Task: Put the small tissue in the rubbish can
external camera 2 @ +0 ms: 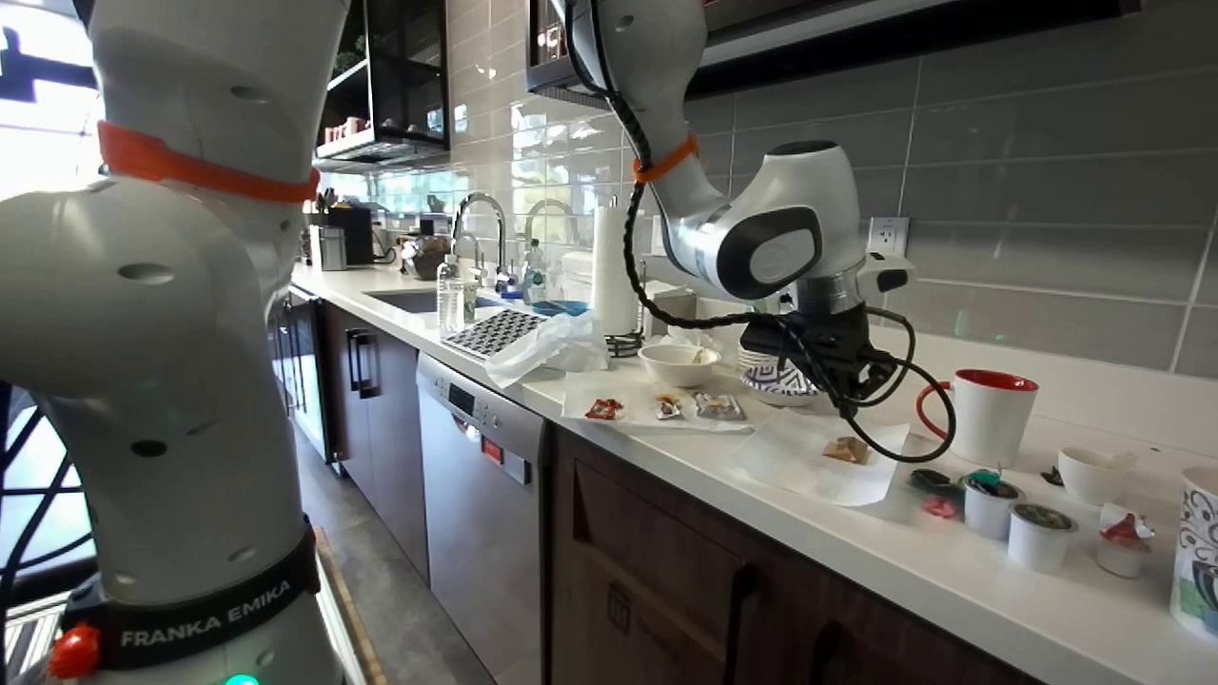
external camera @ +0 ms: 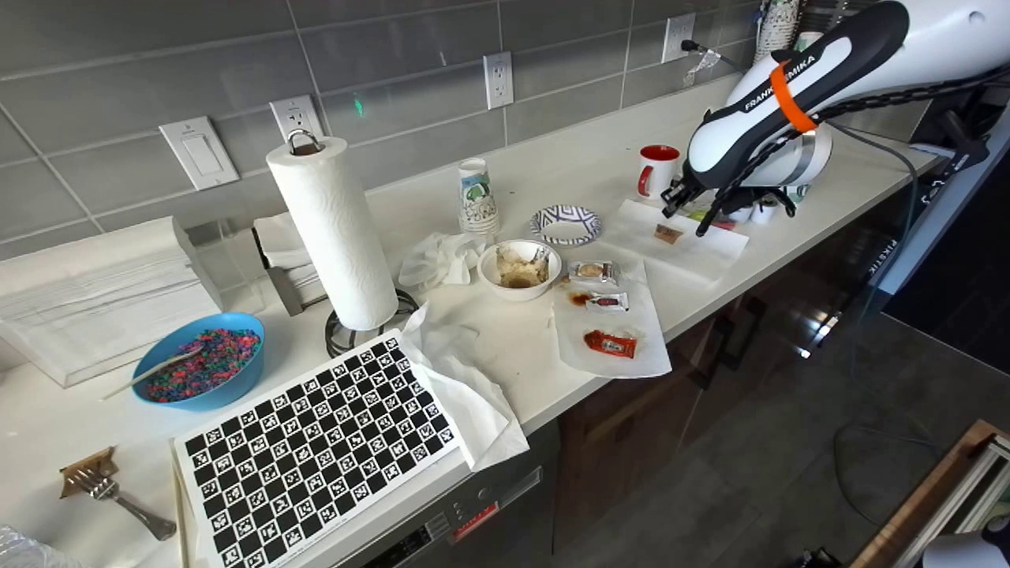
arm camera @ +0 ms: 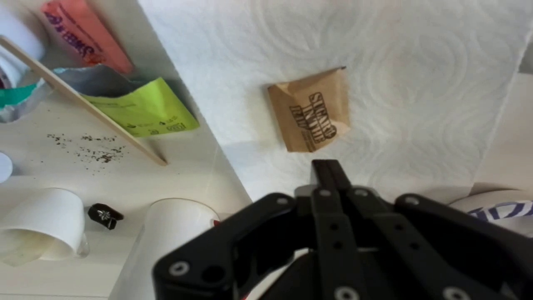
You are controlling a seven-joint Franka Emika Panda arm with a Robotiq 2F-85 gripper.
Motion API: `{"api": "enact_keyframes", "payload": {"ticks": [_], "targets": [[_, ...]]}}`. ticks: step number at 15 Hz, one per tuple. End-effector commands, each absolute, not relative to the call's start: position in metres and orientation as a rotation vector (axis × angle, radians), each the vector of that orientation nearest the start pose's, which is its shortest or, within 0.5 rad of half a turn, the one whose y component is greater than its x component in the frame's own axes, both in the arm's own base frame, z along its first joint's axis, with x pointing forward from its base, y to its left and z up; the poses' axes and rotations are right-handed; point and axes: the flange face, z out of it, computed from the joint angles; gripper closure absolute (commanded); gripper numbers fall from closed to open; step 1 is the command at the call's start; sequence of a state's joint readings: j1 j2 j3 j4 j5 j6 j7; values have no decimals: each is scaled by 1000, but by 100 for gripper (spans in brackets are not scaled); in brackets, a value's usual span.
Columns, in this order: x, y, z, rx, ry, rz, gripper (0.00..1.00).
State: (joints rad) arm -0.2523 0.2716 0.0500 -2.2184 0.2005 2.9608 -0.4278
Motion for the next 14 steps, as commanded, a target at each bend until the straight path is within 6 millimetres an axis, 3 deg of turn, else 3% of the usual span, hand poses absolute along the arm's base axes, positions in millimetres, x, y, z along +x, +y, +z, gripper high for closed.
{"api": "enact_keyframes", "payload": {"ticks": [1,7,9,12,14], "targets": [[558,-125,298,-3104,-9,-760,67],[562,-136,278,-3096,16,-789,20],[564,-141,274,-3093,25,-798,9],[567,-147,267,-3086,23,-789,12],[570,-151,264,-3080,17,-786,25]]}}
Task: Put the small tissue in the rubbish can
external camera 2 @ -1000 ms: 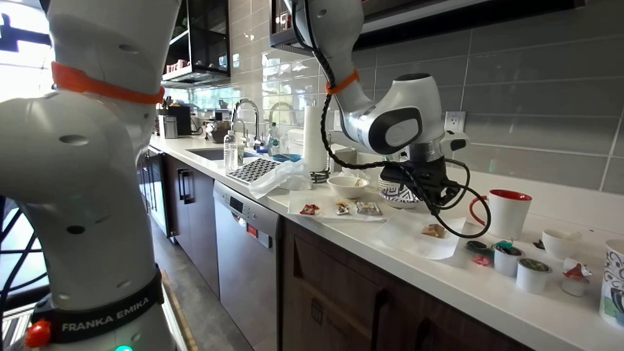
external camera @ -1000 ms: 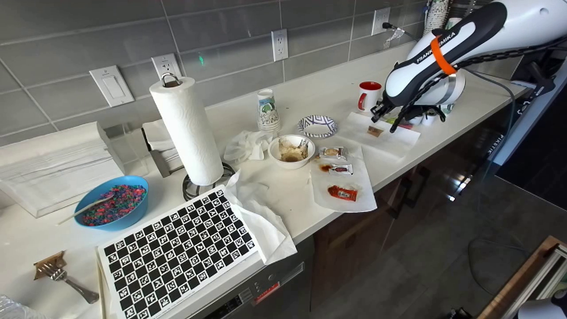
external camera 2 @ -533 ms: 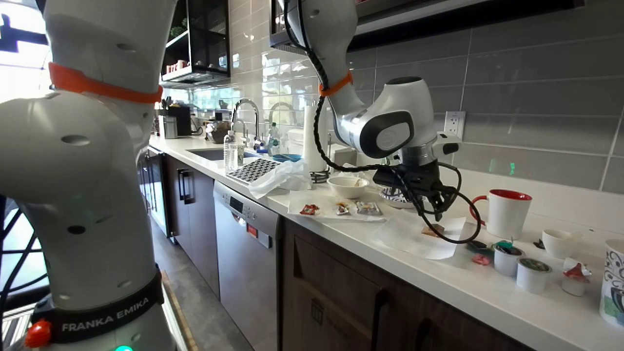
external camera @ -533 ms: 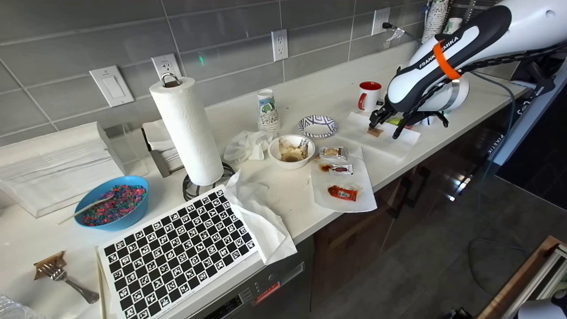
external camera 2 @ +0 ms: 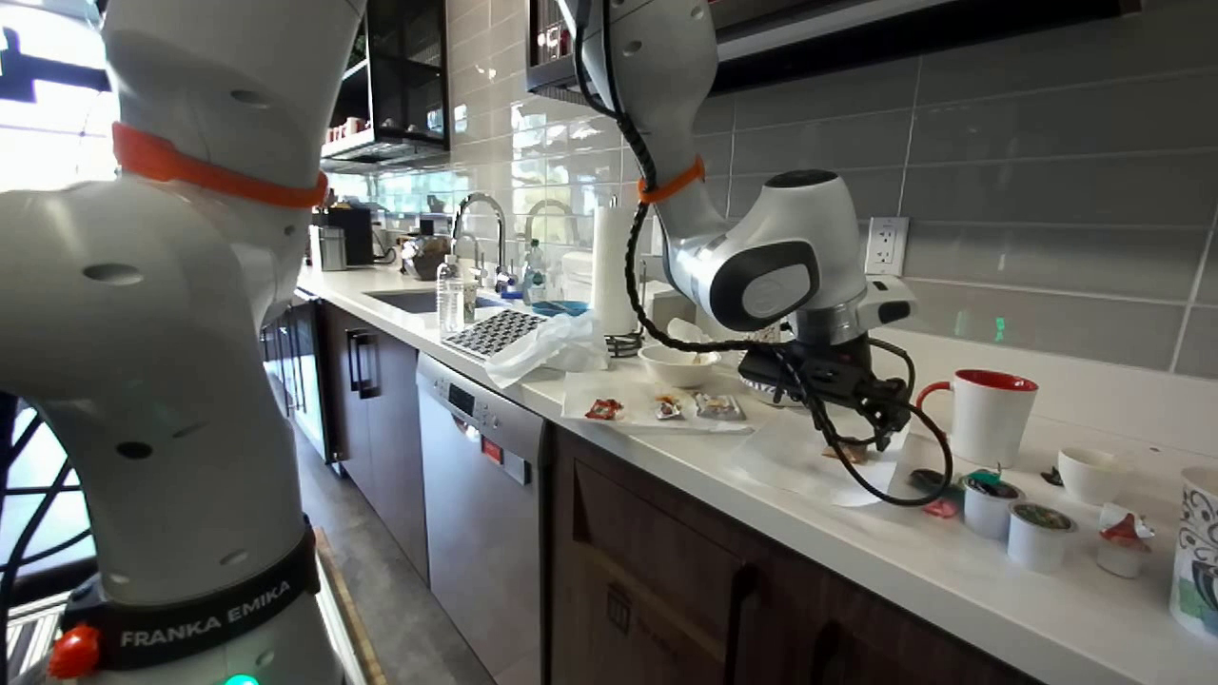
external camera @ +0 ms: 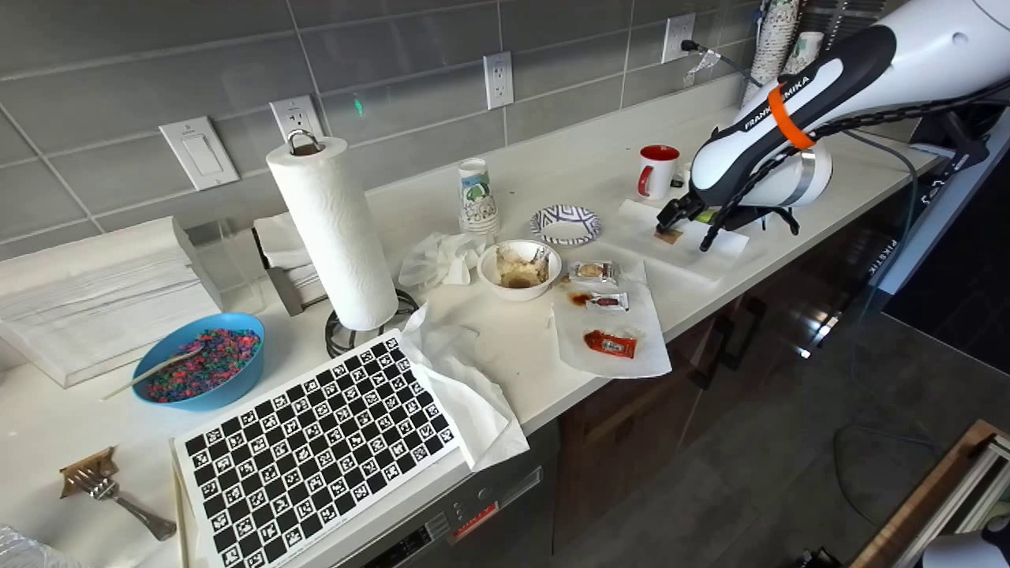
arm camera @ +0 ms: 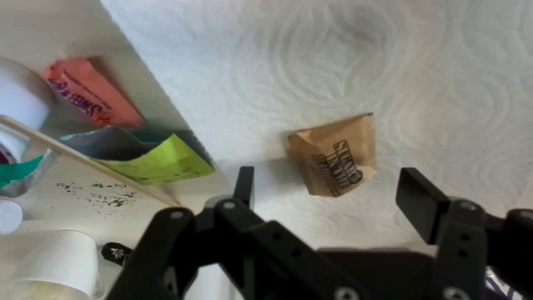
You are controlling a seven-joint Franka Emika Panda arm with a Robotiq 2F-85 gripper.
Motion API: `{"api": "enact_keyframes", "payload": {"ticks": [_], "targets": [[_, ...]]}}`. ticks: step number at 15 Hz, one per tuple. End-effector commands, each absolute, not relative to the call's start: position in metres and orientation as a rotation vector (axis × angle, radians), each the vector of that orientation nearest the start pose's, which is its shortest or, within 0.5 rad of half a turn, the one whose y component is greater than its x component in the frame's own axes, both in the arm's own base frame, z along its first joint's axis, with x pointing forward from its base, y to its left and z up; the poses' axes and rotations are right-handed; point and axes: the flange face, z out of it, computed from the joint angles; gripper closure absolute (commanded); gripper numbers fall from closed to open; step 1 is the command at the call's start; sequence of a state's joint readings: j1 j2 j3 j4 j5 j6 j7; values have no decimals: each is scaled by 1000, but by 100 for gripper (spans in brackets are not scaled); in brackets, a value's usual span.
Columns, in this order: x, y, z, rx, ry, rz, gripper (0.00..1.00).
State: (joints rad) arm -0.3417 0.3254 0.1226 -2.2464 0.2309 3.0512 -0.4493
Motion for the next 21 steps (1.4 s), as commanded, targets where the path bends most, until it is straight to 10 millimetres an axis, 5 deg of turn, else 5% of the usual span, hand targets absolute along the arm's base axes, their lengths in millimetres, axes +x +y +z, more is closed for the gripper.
{"api": "enact_keyframes", "payload": {"ticks": [1,2,5,10,11,13,16,21], "targets": [[571,-152,264,-3076,16,-788,32],[573,-154,263,-3073,14,-789,30],[577,-156,259,-3062,7,-788,46],[585,-154,253,-3041,-13,-786,43],[586,-154,253,-3038,-18,-787,47],[588,-153,252,-3035,-23,-789,72],[589,-151,253,-3035,-25,-793,97],[589,-151,261,-3041,-18,-816,100]]}}
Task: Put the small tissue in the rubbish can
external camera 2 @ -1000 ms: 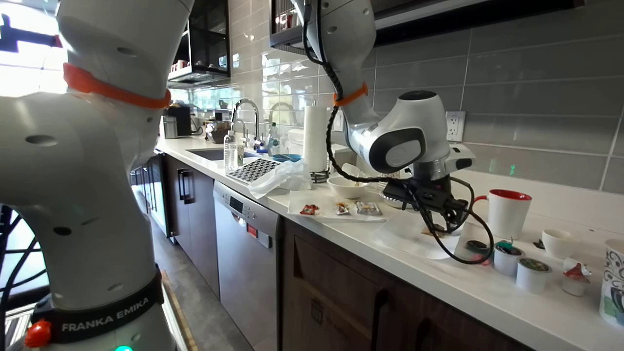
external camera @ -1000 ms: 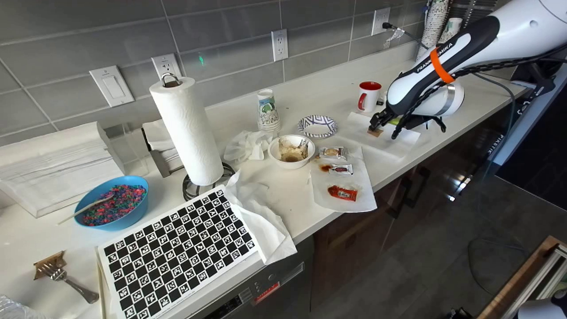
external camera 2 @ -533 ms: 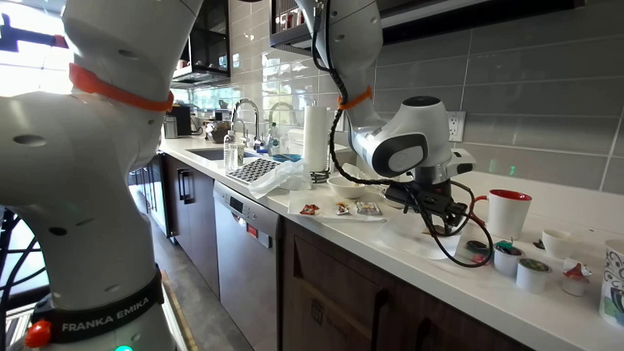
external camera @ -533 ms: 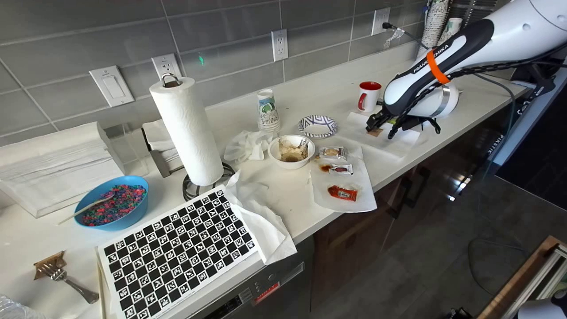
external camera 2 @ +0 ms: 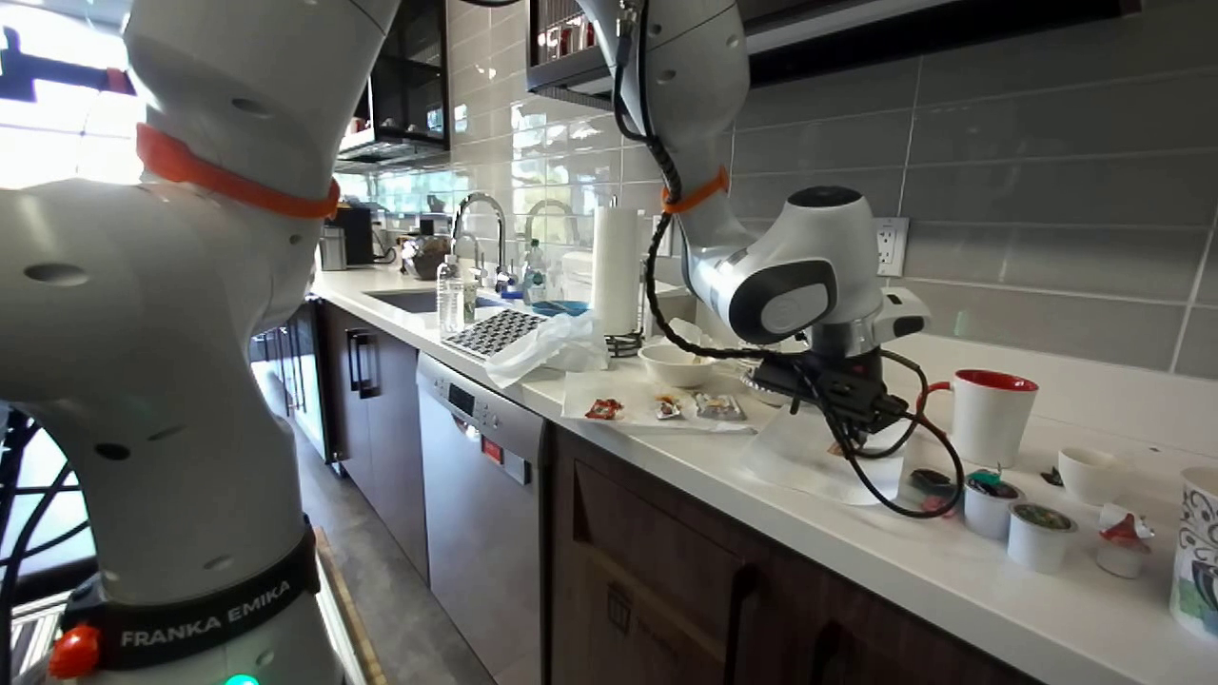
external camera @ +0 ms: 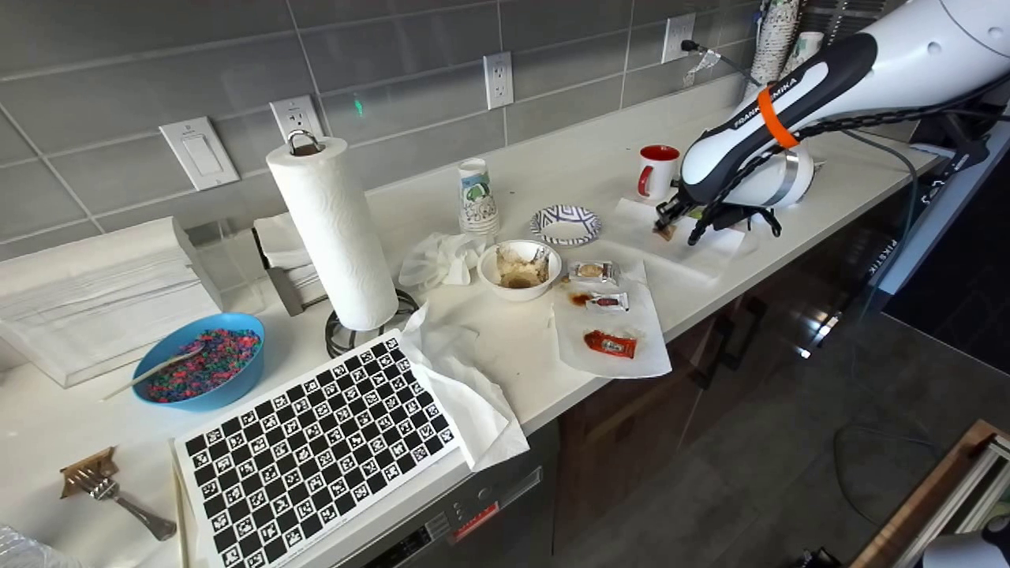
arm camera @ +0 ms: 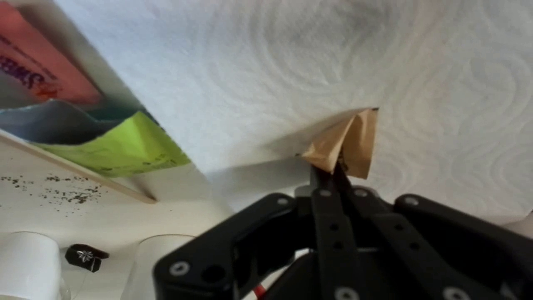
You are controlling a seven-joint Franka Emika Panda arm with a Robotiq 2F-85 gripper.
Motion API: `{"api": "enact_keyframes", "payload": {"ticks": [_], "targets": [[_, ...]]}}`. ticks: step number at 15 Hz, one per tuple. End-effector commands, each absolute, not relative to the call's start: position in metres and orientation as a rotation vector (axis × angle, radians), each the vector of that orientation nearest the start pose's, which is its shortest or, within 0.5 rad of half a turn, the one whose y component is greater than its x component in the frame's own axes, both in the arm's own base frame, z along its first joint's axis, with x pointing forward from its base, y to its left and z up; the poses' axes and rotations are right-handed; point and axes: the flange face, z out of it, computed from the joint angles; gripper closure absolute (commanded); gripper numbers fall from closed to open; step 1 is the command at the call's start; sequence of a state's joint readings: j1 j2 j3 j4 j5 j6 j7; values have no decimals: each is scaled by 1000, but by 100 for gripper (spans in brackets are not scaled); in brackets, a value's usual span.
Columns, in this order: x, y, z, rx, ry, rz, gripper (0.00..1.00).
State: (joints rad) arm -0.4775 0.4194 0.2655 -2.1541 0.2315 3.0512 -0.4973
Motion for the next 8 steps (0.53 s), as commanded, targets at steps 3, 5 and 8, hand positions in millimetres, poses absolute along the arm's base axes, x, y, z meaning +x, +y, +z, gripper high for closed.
{"api": "enact_keyframes", "payload": {"ticks": [3,5,8], "targets": [[587,-147,272,-3045,-18,-836,100],[582,-140,283,-3046,-21,-862,100],[571,-124,302,-3047,-50,-899,100]]}}
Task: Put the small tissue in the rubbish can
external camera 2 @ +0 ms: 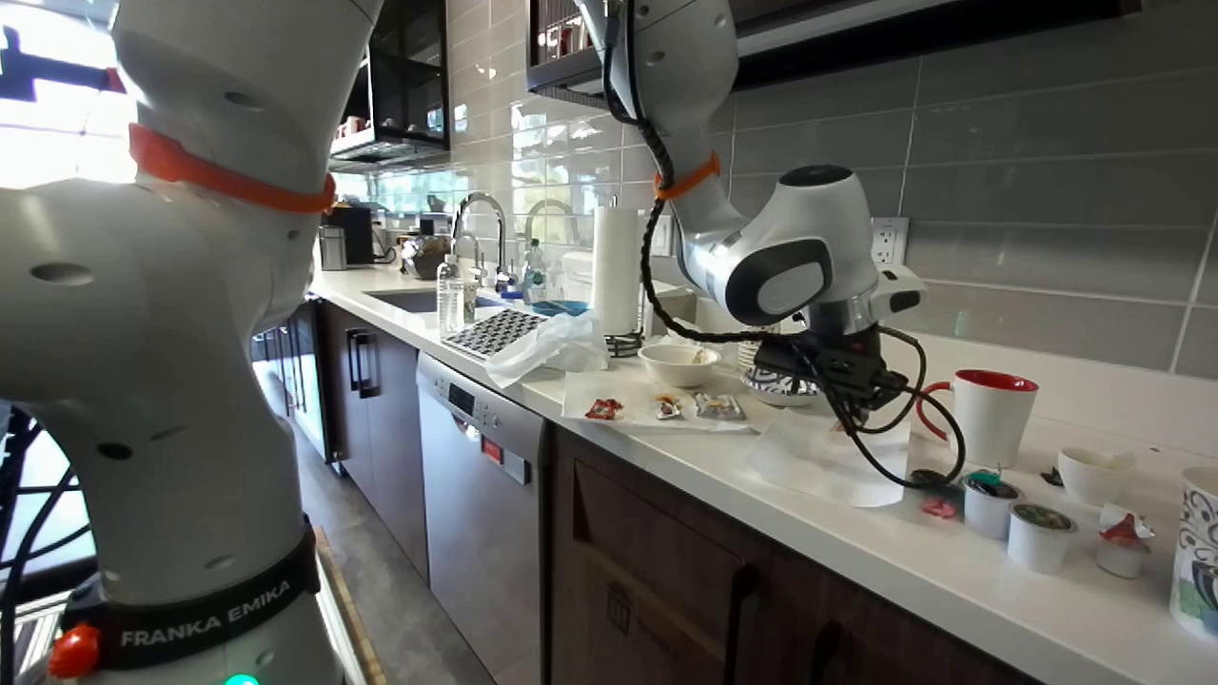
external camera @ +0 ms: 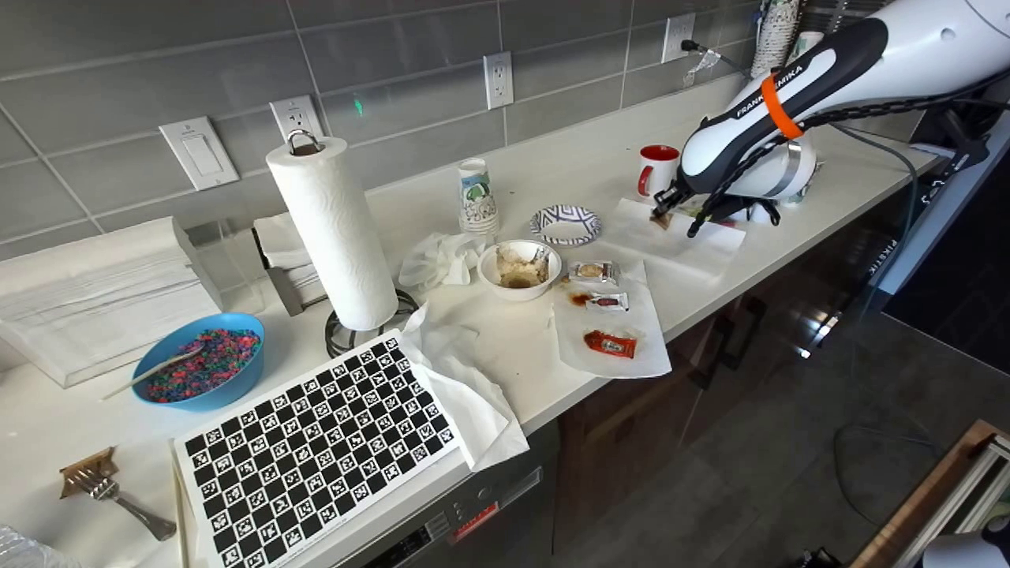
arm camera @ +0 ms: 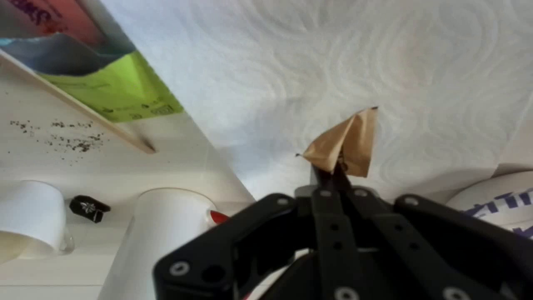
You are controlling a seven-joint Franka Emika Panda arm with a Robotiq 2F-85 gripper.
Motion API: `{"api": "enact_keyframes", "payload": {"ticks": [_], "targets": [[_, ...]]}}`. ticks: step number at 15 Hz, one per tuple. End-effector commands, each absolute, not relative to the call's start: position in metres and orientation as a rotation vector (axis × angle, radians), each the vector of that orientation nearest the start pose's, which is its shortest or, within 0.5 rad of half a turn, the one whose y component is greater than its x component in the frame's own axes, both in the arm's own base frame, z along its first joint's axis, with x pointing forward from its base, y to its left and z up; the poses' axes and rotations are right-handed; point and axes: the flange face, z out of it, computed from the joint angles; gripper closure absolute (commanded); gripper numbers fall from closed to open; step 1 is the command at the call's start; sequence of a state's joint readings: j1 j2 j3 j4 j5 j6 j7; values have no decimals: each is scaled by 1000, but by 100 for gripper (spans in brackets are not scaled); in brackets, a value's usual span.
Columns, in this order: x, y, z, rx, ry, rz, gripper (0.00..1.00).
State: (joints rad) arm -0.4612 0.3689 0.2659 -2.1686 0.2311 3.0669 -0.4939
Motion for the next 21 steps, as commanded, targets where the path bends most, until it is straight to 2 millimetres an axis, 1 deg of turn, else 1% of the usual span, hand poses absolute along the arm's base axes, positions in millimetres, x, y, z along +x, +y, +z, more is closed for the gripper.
{"api": "enact_keyframes", "payload": {"ticks": [1,4,5,9,12,14,17,19,21], "targets": [[566,-117,307,-3046,-64,-900,100],[546,-90,320,-3040,-110,-886,100],[540,-78,324,-3031,-128,-884,100],[512,-38,333,-3025,-179,-859,100],[489,-9,333,-3029,-241,-824,100],[475,14,330,-3020,-304,-798,100],[453,44,328,-3009,-355,-772,100],[439,60,328,-3001,-377,-768,100],[419,67,328,-3023,-378,-733,100]]}}
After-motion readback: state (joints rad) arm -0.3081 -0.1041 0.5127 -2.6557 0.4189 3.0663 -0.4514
